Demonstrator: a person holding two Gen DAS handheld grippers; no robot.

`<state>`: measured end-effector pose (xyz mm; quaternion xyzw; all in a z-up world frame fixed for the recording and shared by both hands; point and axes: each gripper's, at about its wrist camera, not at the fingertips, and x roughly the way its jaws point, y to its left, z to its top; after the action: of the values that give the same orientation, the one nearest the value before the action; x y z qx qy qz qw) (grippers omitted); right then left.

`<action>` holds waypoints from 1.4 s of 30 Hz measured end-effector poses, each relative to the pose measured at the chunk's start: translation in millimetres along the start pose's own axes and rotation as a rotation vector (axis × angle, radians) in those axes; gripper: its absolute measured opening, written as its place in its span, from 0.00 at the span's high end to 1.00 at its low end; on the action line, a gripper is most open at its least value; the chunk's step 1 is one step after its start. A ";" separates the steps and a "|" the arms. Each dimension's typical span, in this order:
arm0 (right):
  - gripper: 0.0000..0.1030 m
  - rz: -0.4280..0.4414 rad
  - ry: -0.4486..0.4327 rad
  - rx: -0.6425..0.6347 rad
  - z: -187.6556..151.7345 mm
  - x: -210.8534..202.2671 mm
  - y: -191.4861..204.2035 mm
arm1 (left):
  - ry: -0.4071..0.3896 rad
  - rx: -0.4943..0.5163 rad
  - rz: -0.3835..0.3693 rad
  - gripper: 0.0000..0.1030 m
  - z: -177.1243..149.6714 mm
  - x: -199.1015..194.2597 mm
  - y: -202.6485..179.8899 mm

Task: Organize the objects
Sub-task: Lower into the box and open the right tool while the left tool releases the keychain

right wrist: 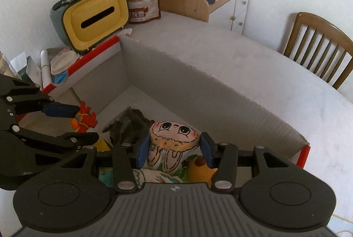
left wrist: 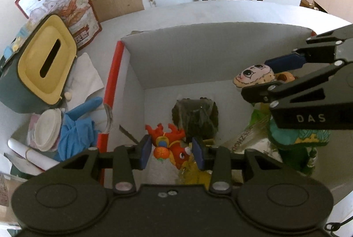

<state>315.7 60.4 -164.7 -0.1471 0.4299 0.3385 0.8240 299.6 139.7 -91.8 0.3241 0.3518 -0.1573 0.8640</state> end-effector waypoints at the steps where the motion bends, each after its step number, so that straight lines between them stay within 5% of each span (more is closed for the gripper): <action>1: 0.53 0.001 0.002 0.000 -0.4 0.6 0.1 | 0.002 0.003 -0.003 0.63 0.2 0.3 -0.9; 15: 0.52 0.034 -0.013 0.048 -0.2 -15.2 -2.1 | 0.031 0.019 0.000 0.61 0.2 5.5 -5.2; 21: 0.43 0.059 -0.053 0.055 0.6 -40.1 -1.6 | 0.028 0.005 0.004 0.59 -1.5 2.0 -5.2; 30: 0.41 0.074 -0.113 0.055 -5.4 -85.4 -0.6 | -0.010 -0.038 0.009 0.40 -2.4 -19.3 -5.3; 42: 0.38 0.049 -0.196 0.062 -25.3 -148.5 -12.8 | -0.087 -0.037 0.008 0.38 -3.7 -61.6 -23.9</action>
<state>249.5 -26.4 -60.2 -0.0771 0.3609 0.3578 0.8578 242.4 127.1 -60.8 0.3024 0.3156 -0.1613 0.8849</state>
